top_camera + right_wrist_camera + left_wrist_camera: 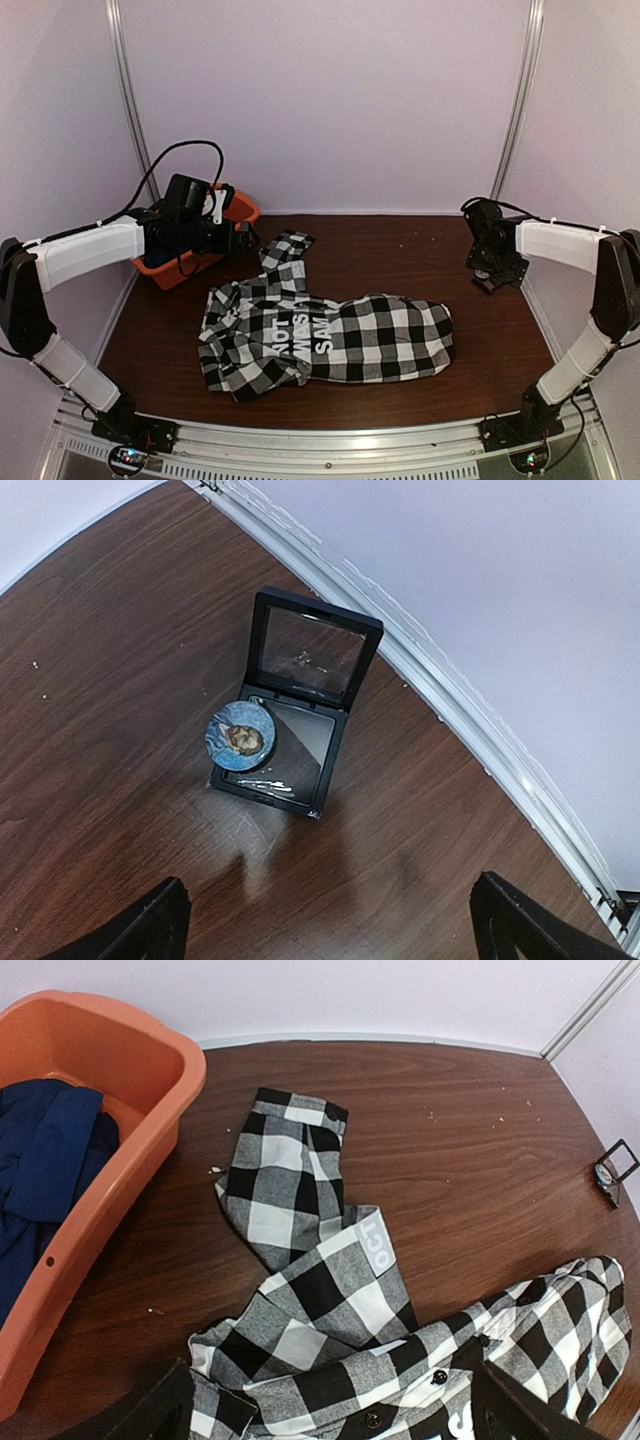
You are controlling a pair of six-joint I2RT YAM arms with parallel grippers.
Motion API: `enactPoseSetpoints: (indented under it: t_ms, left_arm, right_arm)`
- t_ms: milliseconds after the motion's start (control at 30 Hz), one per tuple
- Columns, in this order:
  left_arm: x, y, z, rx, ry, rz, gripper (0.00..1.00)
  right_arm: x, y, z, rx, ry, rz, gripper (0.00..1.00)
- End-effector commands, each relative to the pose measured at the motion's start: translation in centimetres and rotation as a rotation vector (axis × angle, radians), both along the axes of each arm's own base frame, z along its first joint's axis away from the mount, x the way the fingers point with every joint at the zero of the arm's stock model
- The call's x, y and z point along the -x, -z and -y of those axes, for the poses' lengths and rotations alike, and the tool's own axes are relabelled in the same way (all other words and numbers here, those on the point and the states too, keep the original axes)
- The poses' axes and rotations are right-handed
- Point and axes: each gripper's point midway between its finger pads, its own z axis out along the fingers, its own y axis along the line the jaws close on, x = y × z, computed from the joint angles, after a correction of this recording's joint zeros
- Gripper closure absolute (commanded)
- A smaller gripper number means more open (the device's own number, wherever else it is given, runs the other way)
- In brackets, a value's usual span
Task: Pin the brooch onto the clothing
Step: Pick up the brooch from the brooch box.
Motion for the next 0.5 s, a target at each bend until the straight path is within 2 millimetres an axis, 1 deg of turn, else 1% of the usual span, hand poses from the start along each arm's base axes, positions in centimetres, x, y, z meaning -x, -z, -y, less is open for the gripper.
enactPoseSetpoints:
  t_ms: [0,67,200,367,467]
  left_arm:
    - [-0.1,-0.7,0.5,0.03,0.0,0.013,0.02]
    - [-0.1,-0.5,0.5,0.03,-0.001,0.01,0.02]
    - [-0.2,0.0,0.6,0.028,0.002,-0.004,0.02]
    - [-0.1,-0.2,0.6,0.031,0.003,0.0,0.02]
    - [-0.1,-0.2,0.6,0.033,0.004,0.003,0.02]
  right_arm:
    - [-0.9,0.2,-0.1,-0.033,-0.004,-0.006,0.0]
    - [-1.1,0.5,-0.1,-0.046,-0.001,-0.031,0.0]
    - [-1.4,0.3,0.4,-0.049,0.007,-0.048,0.0]
    - [-1.6,0.4,0.8,-0.041,0.015,-0.056,0.0]
    - [-2.0,1.0,0.9,-0.034,0.013,-0.075,0.0]
